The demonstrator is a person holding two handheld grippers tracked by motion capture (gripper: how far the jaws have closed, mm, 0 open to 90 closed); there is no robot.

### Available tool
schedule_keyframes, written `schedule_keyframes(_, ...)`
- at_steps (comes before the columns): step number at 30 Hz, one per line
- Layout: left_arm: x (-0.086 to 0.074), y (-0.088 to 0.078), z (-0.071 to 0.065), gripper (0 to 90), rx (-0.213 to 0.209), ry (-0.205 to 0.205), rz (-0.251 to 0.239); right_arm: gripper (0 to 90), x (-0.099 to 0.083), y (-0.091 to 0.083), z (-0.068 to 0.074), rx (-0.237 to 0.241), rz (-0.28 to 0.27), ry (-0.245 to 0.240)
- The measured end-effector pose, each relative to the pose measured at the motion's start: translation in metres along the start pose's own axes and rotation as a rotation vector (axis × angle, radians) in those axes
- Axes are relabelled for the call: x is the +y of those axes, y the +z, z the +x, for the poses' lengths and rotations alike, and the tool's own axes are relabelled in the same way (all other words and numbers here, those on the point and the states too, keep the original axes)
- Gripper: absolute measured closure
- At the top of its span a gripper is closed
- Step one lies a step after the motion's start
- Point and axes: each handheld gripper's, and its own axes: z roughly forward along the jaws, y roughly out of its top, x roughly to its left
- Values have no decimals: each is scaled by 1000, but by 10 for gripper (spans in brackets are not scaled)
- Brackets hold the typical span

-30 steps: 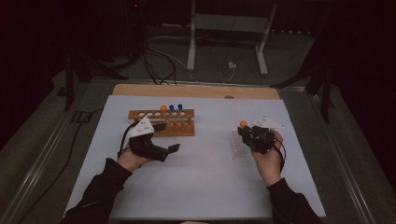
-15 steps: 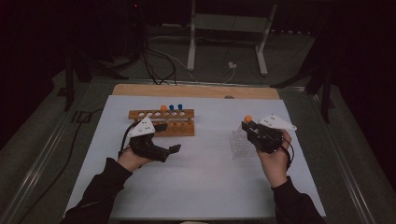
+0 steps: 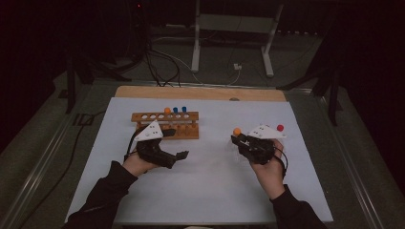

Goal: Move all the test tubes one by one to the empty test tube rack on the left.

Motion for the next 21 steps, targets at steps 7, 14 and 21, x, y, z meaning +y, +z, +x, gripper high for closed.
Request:
schedule_keyframes(7, 6, 4, -4, 52, -42, 3, 5, 745, -4, 8, 15, 66, 33, -15)
schedule_keyframes(14, 13, 9, -9, 52, -84, 7, 12, 746, -8, 13, 31, 115, 60, -39)
schedule_keyframes(21, 21, 13, -16, 59, -133, 19, 19, 746, -10, 18, 46, 164, 76, -68)
